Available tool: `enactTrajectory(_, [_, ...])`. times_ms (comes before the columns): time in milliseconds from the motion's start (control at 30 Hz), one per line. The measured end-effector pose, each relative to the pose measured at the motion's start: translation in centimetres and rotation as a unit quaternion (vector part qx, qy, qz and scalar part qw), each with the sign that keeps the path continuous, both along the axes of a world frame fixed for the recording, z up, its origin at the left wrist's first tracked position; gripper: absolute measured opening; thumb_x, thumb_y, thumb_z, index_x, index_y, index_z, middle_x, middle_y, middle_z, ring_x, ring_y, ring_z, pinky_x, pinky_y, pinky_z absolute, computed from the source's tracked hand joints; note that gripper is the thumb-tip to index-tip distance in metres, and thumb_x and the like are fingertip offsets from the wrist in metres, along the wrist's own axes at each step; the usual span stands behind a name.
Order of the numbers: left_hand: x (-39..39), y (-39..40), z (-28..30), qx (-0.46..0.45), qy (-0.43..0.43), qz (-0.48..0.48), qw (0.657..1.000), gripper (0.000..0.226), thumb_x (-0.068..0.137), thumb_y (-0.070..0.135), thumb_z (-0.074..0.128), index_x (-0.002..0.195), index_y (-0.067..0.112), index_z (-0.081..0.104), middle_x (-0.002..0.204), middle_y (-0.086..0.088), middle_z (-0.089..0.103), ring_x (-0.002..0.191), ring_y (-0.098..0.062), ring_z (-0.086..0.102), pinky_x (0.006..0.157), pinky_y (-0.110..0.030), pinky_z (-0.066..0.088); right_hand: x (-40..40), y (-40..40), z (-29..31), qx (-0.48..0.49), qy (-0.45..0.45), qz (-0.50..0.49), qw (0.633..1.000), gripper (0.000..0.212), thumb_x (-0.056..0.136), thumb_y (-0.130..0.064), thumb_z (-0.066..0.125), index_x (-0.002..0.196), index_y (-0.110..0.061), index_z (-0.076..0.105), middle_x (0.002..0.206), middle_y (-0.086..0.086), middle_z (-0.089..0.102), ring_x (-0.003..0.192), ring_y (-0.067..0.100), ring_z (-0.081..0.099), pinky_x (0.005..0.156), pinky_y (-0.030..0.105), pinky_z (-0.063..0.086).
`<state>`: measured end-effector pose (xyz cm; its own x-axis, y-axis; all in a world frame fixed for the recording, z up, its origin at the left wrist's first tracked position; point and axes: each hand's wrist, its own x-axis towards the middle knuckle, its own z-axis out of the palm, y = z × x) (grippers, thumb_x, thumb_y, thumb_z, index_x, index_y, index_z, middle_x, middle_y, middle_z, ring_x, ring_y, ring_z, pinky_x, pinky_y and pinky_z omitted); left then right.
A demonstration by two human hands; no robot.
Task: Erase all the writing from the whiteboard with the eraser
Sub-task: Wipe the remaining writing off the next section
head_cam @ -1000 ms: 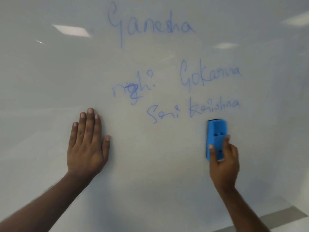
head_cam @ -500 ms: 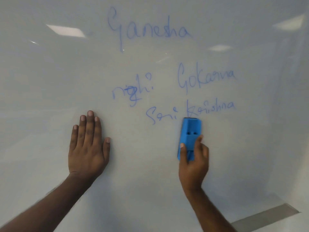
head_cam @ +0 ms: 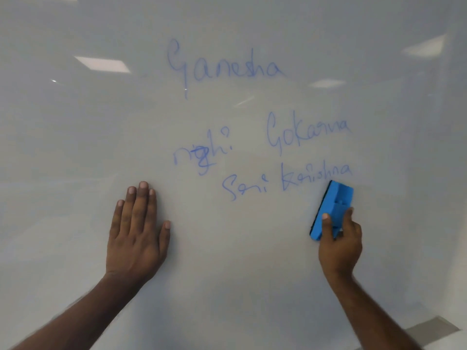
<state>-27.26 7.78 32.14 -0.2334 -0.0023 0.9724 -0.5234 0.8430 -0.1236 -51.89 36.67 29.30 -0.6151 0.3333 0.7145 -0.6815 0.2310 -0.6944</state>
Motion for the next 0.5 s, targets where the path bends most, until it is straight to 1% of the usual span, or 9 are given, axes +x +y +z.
enactTrajectory(67, [0.2, 0.0, 1.6, -0.005, 0.002, -0.009, 1.0, 0.068, 0.101, 0.035, 0.037, 0.156, -0.003, 0.022, 0.165, -0.017, 0.019, 0.156, -0.027, 0.01, 0.126, -0.048, 0.013, -0.4, -0.1, -0.2, -0.043, -0.031, -0.027, 0.998, 0.095, 0.081, -0.075, 0.036, 0.142, -0.002, 0.041, 0.104, 0.023, 0.058, 0.091, 0.036, 0.061, 0.074, 0.025, 0.038])
enactTrajectory(167, [-0.2, 0.1, 4.0, 0.01, 0.009, -0.003, 1.0, 0.07, 0.102, 0.037, 0.034, 0.158, -0.001, 0.016, 0.167, -0.015, 0.013, 0.156, -0.027, 0.008, 0.125, -0.05, 0.013, -1.4, -0.5, 0.5, -0.056, -0.023, -0.042, 0.997, 0.086, 0.085, -0.064, 0.041, 0.142, 0.0, 0.041, 0.104, 0.024, 0.057, 0.091, 0.039, 0.06, 0.074, 0.03, 0.041])
enactTrajectory(233, [-0.6, 0.2, 4.3, 0.018, 0.008, 0.008, 1.0, 0.07, 0.101, 0.038, 0.032, 0.158, 0.0, 0.014, 0.167, -0.015, 0.011, 0.156, -0.028, 0.007, 0.126, -0.05, 0.012, -2.9, -0.1, 2.4, -0.061, -0.012, -0.054, 0.997, 0.081, 0.086, -0.06, 0.042, 0.143, -0.001, 0.04, 0.107, 0.024, 0.056, 0.094, 0.039, 0.06, 0.077, 0.037, 0.046])
enactTrajectory(267, [-0.7, 0.2, 4.1, 0.023, 0.008, 0.009, 1.0, 0.071, 0.101, 0.038, 0.031, 0.158, -0.001, 0.014, 0.167, -0.015, 0.01, 0.156, -0.028, 0.006, 0.126, -0.049, 0.01, -3.6, 0.2, 3.7, -0.06, -0.004, -0.058, 0.996, 0.079, 0.088, -0.058, 0.043, 0.143, -0.003, 0.039, 0.109, 0.024, 0.056, 0.096, 0.039, 0.06, 0.08, 0.038, 0.047])
enactTrajectory(333, [-0.8, 0.1, 4.0, 0.026, 0.006, 0.009, 1.0, 0.072, 0.1, 0.038, 0.031, 0.157, -0.001, 0.013, 0.167, -0.014, 0.008, 0.156, -0.027, 0.004, 0.126, -0.047, 0.008, -4.5, 0.6, 6.3, -0.054, 0.014, -0.066, 0.996, 0.071, 0.09, -0.05, 0.049, 0.144, -0.004, 0.039, 0.111, 0.024, 0.055, 0.097, 0.037, 0.059, 0.081, 0.032, 0.043])
enactTrajectory(400, [-0.8, 0.1, 4.0, 0.027, 0.007, 0.011, 1.0, 0.072, 0.1, 0.038, 0.03, 0.157, -0.002, 0.013, 0.167, -0.014, 0.008, 0.156, -0.026, 0.003, 0.127, -0.046, 0.007, -4.0, 0.0, 7.6, -0.047, 0.043, -0.068, 0.996, 0.066, 0.091, -0.042, 0.055, 0.143, -0.005, 0.041, 0.109, 0.022, 0.055, 0.095, 0.036, 0.06, 0.08, 0.027, 0.04])
enactTrajectory(500, [-0.9, 0.1, 4.0, 0.026, 0.005, 0.016, 1.0, 0.071, 0.101, 0.039, 0.029, 0.157, -0.002, 0.014, 0.167, -0.015, 0.009, 0.156, -0.027, 0.004, 0.127, -0.046, 0.007, -0.7, -2.6, 6.5, 0.003, 0.132, -0.021, 0.991, 0.062, 0.091, -0.035, 0.06, 0.143, -0.004, 0.041, 0.104, 0.016, 0.054, 0.091, 0.03, 0.06, 0.079, 0.033, 0.048])
